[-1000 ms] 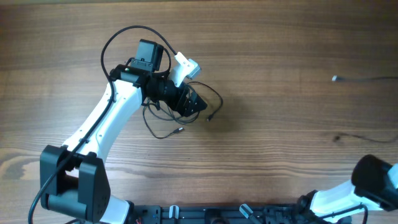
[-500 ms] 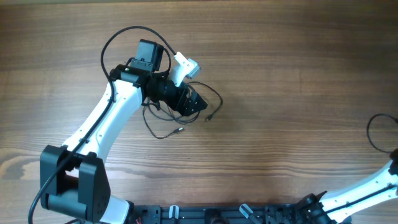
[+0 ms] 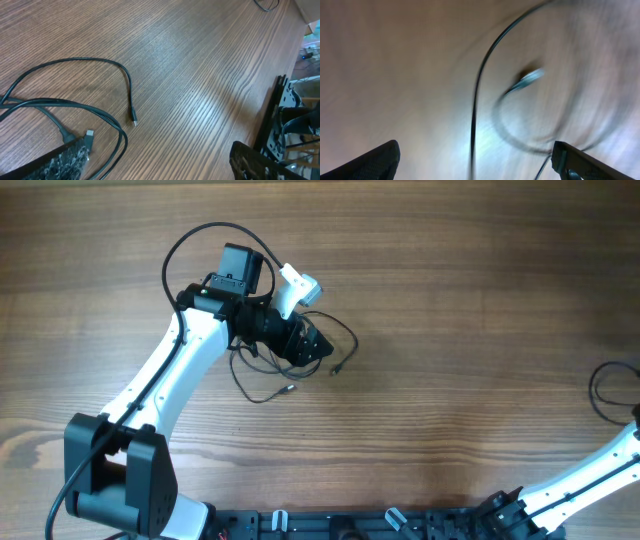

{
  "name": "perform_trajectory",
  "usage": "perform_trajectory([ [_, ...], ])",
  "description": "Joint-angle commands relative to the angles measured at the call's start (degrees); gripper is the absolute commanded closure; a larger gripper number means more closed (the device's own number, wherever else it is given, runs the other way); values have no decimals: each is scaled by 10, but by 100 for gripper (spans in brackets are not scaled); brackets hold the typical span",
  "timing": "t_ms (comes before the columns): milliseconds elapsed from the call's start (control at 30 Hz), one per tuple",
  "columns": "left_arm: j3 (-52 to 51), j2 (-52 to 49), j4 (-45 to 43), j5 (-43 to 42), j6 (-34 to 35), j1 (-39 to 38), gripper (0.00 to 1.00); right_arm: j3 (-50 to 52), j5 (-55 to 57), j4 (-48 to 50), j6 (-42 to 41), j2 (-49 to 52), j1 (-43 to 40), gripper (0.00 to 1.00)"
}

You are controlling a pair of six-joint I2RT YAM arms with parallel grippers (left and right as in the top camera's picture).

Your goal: Untangle cables

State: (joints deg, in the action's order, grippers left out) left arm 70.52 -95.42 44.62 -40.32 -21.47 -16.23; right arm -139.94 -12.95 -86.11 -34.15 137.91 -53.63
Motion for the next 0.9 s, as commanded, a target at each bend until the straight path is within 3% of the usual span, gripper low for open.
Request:
perform_trajectory([
  [0,7,-6,0,-1,10,-2,7,-1,-237,9,168,9,31,0],
  [133,7,-6,-1,-1,9,-2,6,-1,-305,-14,405,9,102,0],
  [233,7,-6,-5,-1,9,-2,6,-1,-304,-39,476,9,170,0],
  [333,7,-6,-39,2,23,-2,12,-1,-299,-59,525,9,266,0],
  [467,9,4,-162,67,208,3,13,-1,-194,-61,520,9,393,0],
  [567,9,21,-244,213,329,12,9,-1,-151,-61,520,9,495,0],
  [633,9,40,-257,368,401,28,6,-1,-149,-61,527,9,566,0],
  [767,9,70,-149,602,453,75,5,-1,-114,-59,571,9,698,0],
  [867,9,77,-80,680,496,139,17,-1,-32,-61,543,9,769,1],
])
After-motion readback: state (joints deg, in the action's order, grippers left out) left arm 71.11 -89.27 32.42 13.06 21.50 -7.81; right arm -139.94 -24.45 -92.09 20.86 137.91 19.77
